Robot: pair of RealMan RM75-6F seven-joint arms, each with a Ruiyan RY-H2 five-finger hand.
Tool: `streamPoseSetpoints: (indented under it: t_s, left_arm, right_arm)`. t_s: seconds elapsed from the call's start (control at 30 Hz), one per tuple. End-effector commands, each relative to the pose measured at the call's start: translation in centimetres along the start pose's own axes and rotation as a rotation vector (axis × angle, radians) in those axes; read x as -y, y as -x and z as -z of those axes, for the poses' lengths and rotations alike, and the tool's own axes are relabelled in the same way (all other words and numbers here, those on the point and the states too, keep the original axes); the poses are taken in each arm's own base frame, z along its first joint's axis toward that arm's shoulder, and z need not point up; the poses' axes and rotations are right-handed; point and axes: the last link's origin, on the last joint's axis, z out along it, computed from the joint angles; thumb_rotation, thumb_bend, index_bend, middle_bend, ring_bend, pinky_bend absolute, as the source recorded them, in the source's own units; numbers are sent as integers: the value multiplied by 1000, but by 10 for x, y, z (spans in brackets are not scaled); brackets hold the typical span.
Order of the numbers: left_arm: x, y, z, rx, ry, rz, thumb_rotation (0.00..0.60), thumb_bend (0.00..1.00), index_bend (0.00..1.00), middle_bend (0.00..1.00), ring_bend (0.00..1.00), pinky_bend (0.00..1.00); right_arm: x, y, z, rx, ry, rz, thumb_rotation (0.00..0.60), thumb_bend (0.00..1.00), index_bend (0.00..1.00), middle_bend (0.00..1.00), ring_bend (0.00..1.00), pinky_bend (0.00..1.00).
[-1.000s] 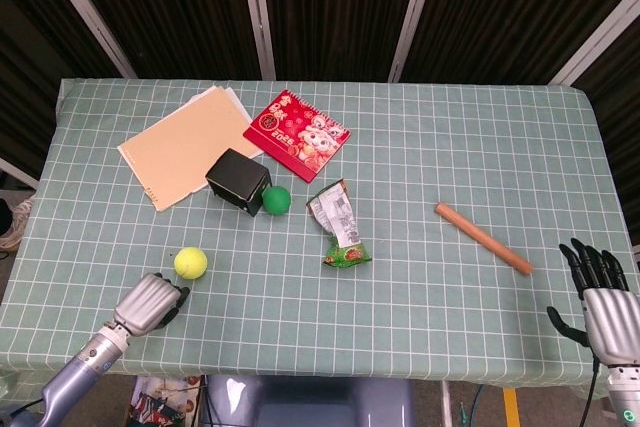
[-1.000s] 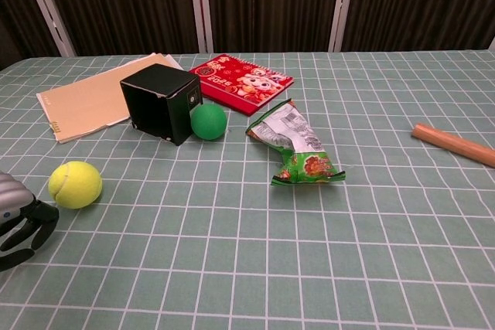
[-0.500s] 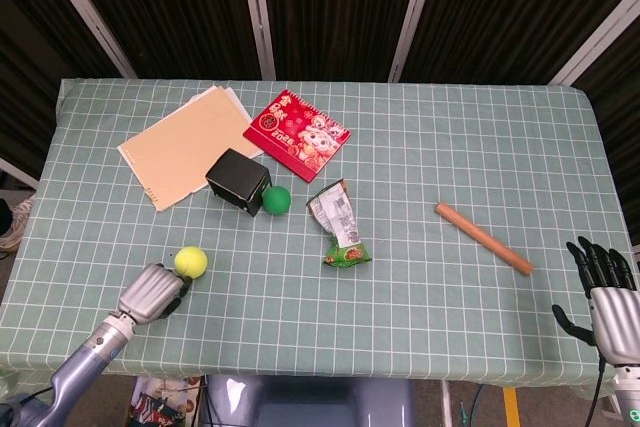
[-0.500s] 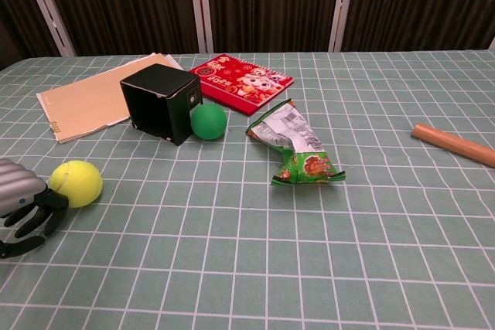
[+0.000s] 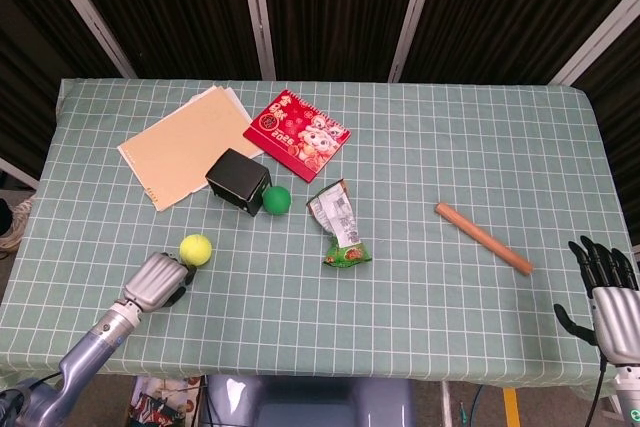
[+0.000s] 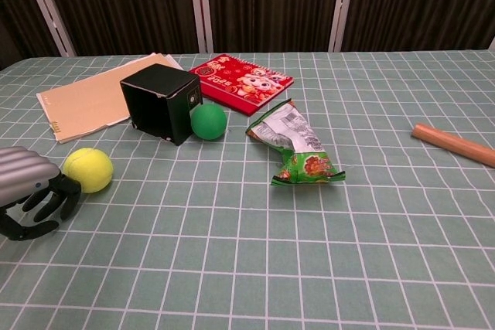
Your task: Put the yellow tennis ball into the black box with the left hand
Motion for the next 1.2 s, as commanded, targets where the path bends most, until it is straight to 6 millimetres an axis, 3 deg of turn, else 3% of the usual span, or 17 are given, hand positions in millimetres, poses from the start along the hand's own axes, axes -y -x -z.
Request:
streamPoseSetpoints:
  t_s: [0.03,0.67,1.2]
  left_arm:
    - [1,-1,-3,-4,-1,-3,600,372,507,632,603,574]
    - [9,-17,-31,-3,-7,11,600,372,463,557,534,478]
    - [5,-27,-52,-37,20,15,600,372,410,424,407,410]
  right_arm:
    - [0,0,0,-1,2,0,600,318,0,0,0,0]
    - [-1,1,-1,-2,8,10,600,318,0,0,0,0]
    - [-3,1,-3,-2,20,15,600,318,0,0,0,0]
